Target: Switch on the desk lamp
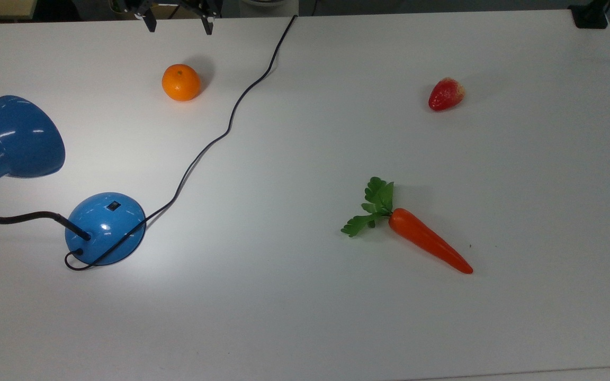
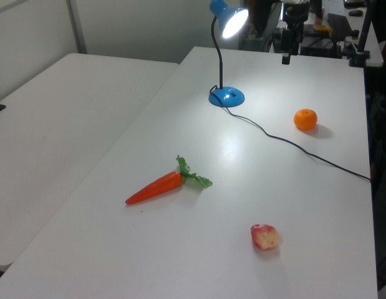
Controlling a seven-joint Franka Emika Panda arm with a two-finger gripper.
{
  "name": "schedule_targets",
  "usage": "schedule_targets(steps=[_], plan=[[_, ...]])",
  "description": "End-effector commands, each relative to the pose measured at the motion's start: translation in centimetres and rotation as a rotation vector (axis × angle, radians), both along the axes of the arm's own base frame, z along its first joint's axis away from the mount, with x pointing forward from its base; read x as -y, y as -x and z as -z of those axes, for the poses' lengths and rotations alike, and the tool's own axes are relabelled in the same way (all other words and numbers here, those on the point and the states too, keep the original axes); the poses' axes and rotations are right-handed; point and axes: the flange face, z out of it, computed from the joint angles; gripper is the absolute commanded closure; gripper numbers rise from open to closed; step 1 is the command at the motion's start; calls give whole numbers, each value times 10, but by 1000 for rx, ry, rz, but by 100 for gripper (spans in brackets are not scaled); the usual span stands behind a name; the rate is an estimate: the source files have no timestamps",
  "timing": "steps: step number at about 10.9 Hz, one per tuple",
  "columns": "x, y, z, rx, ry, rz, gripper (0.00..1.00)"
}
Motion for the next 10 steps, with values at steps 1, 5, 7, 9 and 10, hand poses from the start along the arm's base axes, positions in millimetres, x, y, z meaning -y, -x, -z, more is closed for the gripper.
schedule_targets(steps=[1,5,7,9,10], plan=[[-16,3,-12,9,11,-66,0],[-37,15,-24,-92,-6,-108,0],[-37,14,-30,-83,-9,-93,0],[-38,14,-30,-83,-10,-91,0],[-37,13,-29,-81,-8,-88,0]])
